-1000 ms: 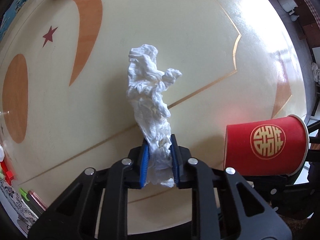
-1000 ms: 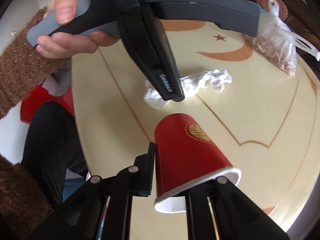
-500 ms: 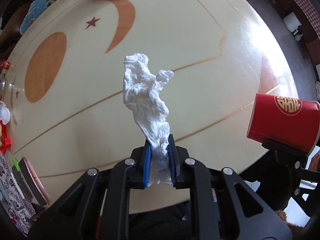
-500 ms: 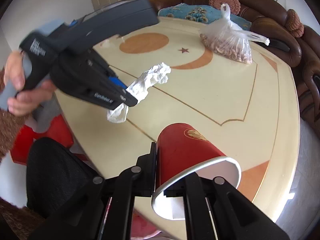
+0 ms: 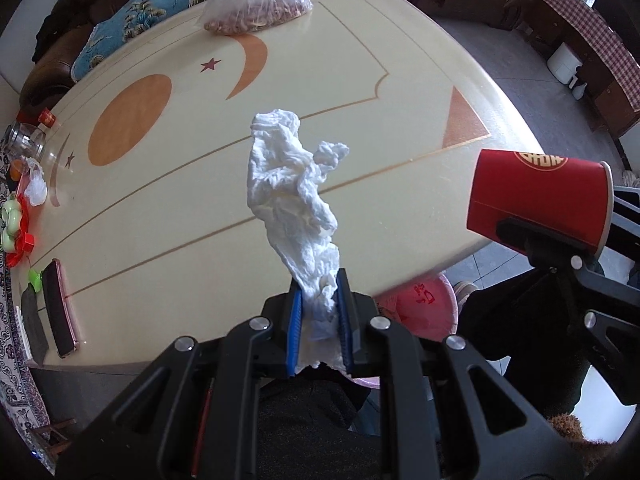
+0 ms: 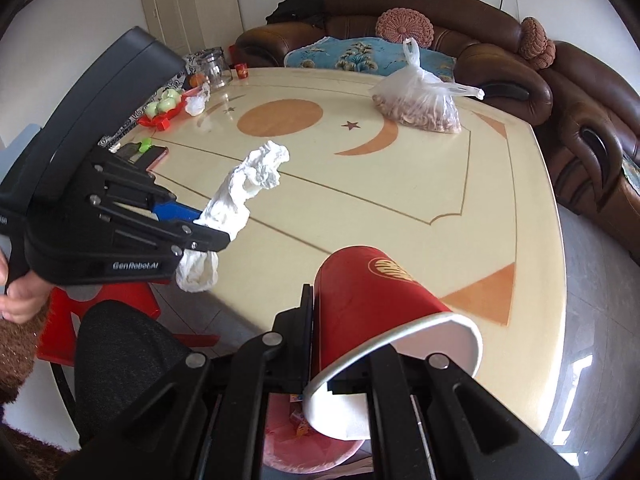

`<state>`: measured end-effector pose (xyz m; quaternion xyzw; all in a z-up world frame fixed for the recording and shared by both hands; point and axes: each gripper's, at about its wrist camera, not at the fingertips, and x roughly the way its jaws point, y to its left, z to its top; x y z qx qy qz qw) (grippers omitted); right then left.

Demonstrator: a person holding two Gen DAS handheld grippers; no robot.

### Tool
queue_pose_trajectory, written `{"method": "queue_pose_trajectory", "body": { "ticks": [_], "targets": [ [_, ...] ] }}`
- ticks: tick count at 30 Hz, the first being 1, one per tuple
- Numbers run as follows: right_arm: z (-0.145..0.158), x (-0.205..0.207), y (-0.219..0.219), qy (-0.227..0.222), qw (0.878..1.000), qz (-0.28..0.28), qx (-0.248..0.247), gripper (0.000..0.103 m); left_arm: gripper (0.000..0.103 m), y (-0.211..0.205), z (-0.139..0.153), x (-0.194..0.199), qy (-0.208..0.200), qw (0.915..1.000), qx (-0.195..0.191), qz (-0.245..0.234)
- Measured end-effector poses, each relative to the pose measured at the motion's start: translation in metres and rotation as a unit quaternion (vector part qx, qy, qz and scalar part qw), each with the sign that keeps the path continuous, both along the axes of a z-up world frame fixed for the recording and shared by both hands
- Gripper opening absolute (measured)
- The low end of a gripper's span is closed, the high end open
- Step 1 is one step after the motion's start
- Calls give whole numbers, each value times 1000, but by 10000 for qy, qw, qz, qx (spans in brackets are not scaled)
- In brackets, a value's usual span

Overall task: Collect trash
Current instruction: 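Carry the tissue and red cup with both tools over the pink bin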

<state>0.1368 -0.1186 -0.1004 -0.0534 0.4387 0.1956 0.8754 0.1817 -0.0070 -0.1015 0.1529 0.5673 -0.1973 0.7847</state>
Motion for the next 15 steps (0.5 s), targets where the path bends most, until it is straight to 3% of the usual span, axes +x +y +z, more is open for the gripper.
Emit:
{"method": "queue_pose_trajectory", "body": {
  "ticks": [7, 15],
  "targets": [
    [-3, -34, -1, -30, 9997, -234, 76, 6, 17, 4, -4, -39, -225, 9996, -157, -103],
    [-21, -68, -1, 38, 9988, -467, 131, 6, 17, 5, -36, -77, -109, 9994, -314, -86]
  ]
}}
